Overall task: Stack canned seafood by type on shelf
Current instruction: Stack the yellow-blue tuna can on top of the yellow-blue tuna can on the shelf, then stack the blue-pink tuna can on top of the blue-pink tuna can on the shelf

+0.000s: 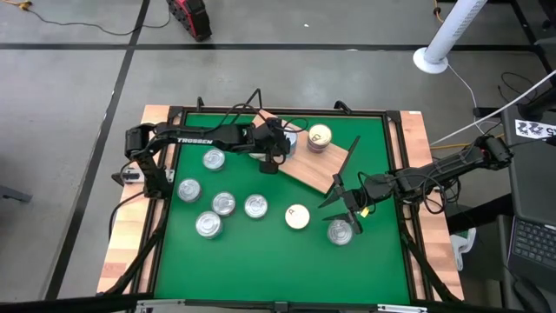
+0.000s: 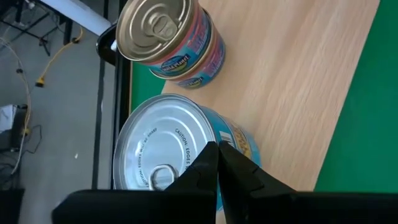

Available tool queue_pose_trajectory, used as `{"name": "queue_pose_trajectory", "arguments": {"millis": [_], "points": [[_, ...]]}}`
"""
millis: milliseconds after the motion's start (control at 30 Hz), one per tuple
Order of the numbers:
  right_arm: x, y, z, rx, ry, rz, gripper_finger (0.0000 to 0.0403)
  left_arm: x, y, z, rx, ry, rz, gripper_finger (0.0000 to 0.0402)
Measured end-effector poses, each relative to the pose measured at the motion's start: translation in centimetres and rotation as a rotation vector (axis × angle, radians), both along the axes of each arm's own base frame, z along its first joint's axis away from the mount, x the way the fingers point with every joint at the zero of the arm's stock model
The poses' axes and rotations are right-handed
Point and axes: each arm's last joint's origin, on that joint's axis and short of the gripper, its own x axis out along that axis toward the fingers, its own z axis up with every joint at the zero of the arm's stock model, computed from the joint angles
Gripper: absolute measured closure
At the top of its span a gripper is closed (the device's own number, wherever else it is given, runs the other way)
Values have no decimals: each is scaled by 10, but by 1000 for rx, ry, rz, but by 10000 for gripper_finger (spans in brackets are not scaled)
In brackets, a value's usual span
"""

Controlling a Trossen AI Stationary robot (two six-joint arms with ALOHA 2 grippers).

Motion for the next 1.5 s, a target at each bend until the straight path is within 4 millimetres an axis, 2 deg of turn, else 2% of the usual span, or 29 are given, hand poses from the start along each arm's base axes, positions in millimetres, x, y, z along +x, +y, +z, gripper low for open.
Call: {"name": "queue_pose_trajectory", "arguments": {"millis": [133, 433, 700, 1033, 1167, 1333, 1500], "points": [[0, 0, 0, 0, 0, 0, 226, 0, 0, 0, -21, -15, 32, 376], [0, 0, 0, 0, 0, 0, 226, 1, -2, 1, -21, -25, 38, 283], [0, 0, 0, 0, 1, 0, 226, -1, -19, 14, -15, -58, 2, 257], [0, 0, -1, -2, 8, 0, 226, -9, -64, 41, -160, -204, 34, 260], [0, 0, -1, -3, 8, 0, 226, -8, -87, 41, -228, -213, -15, 260], [0, 0, -1, -2, 8, 0, 226, -6, -117, 35, -332, -171, -167, 260], [0, 0, -1, -2, 6, 0, 226, 0, -144, 23, -331, -140, -279, 260]]}}
